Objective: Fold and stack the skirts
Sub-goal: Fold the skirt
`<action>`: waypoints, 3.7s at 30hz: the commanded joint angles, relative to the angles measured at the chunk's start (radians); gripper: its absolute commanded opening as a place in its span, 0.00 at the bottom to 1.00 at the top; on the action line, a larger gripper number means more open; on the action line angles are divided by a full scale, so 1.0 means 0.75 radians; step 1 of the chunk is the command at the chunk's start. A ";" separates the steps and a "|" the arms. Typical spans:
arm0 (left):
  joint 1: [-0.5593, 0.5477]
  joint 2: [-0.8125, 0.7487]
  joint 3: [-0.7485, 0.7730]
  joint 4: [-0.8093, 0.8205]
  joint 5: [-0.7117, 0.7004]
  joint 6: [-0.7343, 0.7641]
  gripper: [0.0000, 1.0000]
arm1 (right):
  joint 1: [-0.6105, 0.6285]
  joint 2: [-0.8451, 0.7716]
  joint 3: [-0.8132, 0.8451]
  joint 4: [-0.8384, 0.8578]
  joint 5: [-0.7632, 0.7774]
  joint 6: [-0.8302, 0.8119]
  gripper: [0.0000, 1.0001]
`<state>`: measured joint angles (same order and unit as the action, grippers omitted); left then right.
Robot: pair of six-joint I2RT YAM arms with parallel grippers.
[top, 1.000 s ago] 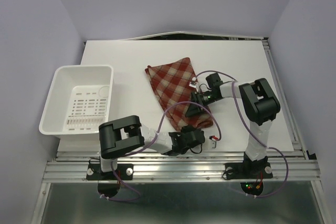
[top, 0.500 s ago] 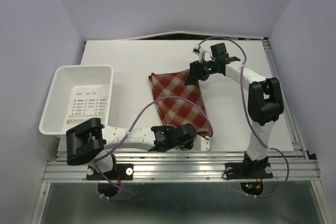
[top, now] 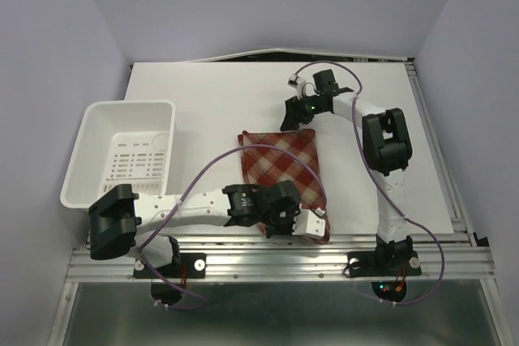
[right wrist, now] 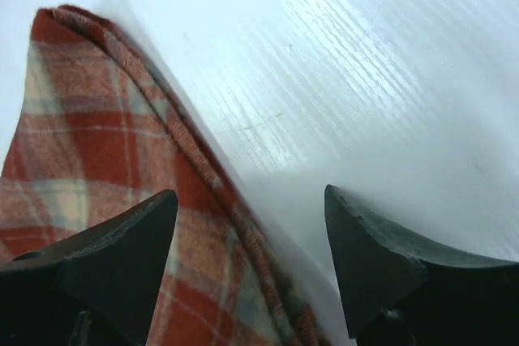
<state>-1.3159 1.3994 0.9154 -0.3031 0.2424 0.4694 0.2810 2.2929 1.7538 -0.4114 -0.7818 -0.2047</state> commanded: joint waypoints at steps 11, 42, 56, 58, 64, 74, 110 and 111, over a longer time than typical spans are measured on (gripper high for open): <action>0.486 0.163 0.517 -0.324 0.352 0.088 0.00 | 0.049 -0.089 -0.277 -0.047 -0.187 -0.169 0.30; 0.906 0.822 0.980 -0.308 0.325 0.397 0.16 | 0.061 -0.047 -0.199 -0.206 -0.246 -0.259 0.47; 0.998 0.750 1.227 -0.363 0.282 0.244 0.55 | -0.199 -0.185 0.145 -0.249 -0.039 0.031 0.81; 1.026 0.736 1.320 -0.406 0.305 0.193 0.68 | -0.199 -0.289 0.124 -0.278 -0.066 0.040 0.79; 1.086 0.485 1.034 -0.294 0.370 -0.079 0.68 | -0.180 -0.643 -0.188 -0.266 -0.211 0.187 0.73; 1.086 0.298 0.447 0.075 0.613 -0.425 0.57 | 0.024 -0.863 -0.675 -0.159 -0.265 0.218 0.47; 1.262 0.133 0.271 0.243 0.260 -0.311 0.65 | 0.026 -0.973 -0.706 -0.163 0.269 0.363 0.84; 1.254 0.102 0.248 0.241 0.254 -0.291 0.65 | 0.026 -0.979 -0.720 -0.165 0.251 0.359 0.83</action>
<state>-0.3645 1.6081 1.1645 -0.1169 0.4870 0.1852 0.3073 1.5932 1.2591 -0.5373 -0.6044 0.0280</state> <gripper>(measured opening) 0.648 0.842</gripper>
